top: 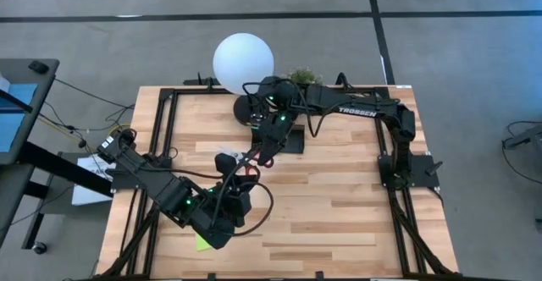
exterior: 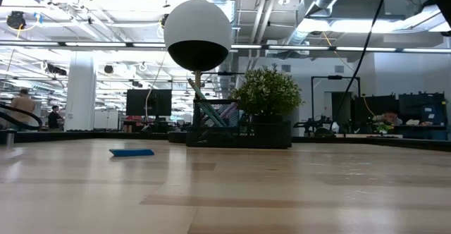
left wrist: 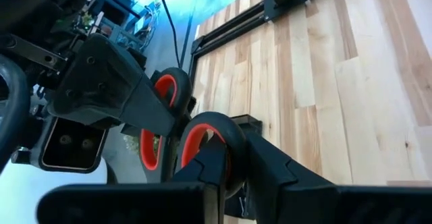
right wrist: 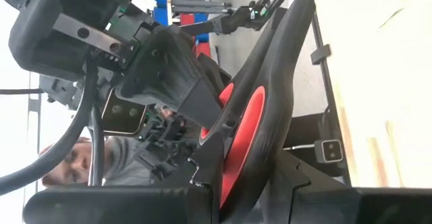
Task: Pick and place office supplies into organizer
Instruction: Put the black scissors into the black desk organizer
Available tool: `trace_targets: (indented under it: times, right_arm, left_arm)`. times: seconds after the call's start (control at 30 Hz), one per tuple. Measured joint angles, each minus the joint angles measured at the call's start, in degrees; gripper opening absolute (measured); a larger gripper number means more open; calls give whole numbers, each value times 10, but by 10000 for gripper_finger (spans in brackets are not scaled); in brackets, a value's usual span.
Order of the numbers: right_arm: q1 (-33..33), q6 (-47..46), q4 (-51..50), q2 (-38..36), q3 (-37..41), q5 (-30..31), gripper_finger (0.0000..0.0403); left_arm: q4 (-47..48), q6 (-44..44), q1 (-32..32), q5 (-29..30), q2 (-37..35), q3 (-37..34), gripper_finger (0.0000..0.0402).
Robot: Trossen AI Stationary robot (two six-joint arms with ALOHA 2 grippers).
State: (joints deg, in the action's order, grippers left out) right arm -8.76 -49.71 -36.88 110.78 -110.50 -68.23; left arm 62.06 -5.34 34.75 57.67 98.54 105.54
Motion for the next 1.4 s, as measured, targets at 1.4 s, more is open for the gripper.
trace_targets:
  times: [1.4]
  right_arm:
    - [5, -43, 62, 26, 3, 15, 93]
  left_arm:
    - [19, -24, 0, -19, -1, 1, 25]
